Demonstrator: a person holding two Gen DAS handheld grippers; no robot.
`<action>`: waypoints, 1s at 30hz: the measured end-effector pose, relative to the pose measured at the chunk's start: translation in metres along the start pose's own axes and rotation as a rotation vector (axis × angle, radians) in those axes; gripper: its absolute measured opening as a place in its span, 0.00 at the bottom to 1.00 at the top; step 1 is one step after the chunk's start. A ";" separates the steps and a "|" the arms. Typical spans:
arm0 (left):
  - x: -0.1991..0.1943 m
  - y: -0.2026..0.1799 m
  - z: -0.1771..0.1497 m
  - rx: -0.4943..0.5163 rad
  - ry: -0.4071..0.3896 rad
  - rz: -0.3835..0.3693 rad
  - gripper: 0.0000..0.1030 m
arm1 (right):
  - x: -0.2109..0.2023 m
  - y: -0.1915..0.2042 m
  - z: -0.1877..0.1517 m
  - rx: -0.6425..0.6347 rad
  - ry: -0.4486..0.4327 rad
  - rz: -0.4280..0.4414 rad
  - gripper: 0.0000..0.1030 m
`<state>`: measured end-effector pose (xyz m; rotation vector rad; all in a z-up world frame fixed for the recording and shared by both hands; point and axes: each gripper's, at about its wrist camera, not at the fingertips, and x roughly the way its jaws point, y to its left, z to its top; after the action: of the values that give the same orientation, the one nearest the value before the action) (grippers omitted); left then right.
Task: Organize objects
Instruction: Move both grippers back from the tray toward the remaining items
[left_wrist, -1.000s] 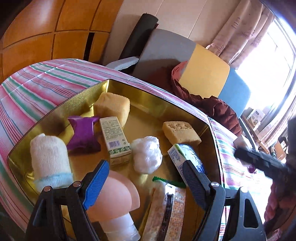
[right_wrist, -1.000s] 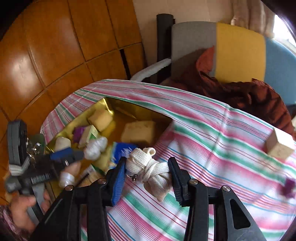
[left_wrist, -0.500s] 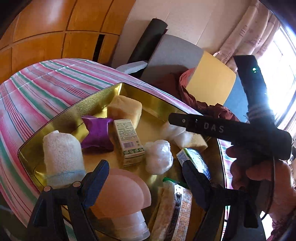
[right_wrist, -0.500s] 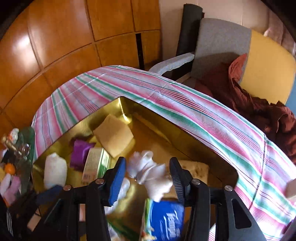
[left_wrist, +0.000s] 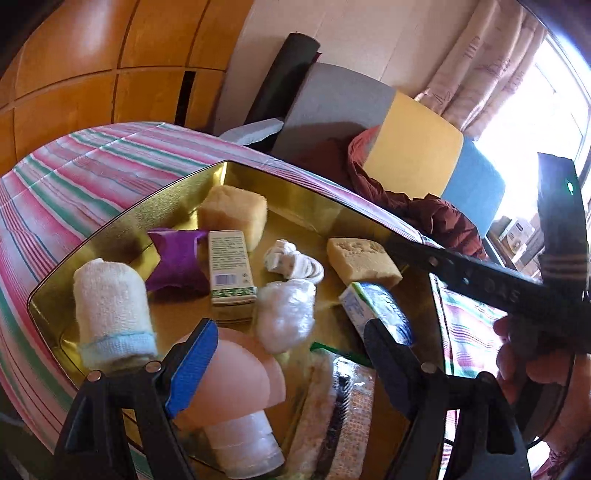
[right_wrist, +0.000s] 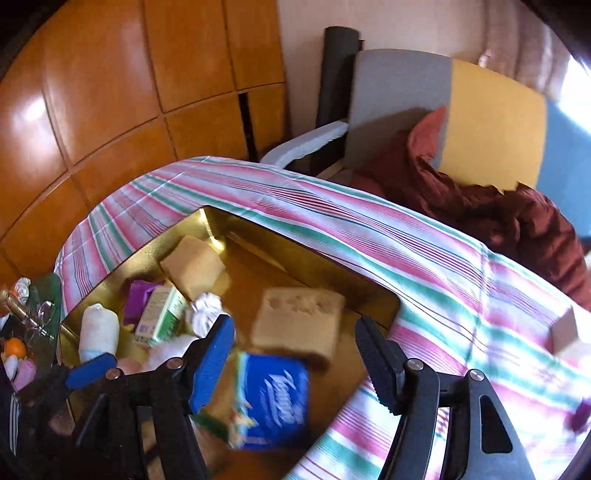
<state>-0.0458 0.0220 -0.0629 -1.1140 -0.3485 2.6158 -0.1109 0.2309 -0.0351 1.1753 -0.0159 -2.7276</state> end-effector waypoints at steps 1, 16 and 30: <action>-0.001 -0.002 -0.001 0.006 -0.002 -0.006 0.80 | -0.004 -0.005 -0.004 0.009 0.003 -0.004 0.70; -0.016 -0.077 -0.025 0.237 0.006 -0.133 0.80 | -0.060 -0.118 -0.108 0.197 0.063 -0.154 0.72; -0.036 -0.137 -0.071 0.428 0.027 -0.232 0.80 | -0.116 -0.264 -0.165 0.408 -0.014 -0.460 0.75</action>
<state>0.0510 0.1451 -0.0425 -0.9001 0.0844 2.3181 0.0460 0.5196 -0.0859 1.4091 -0.3637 -3.2428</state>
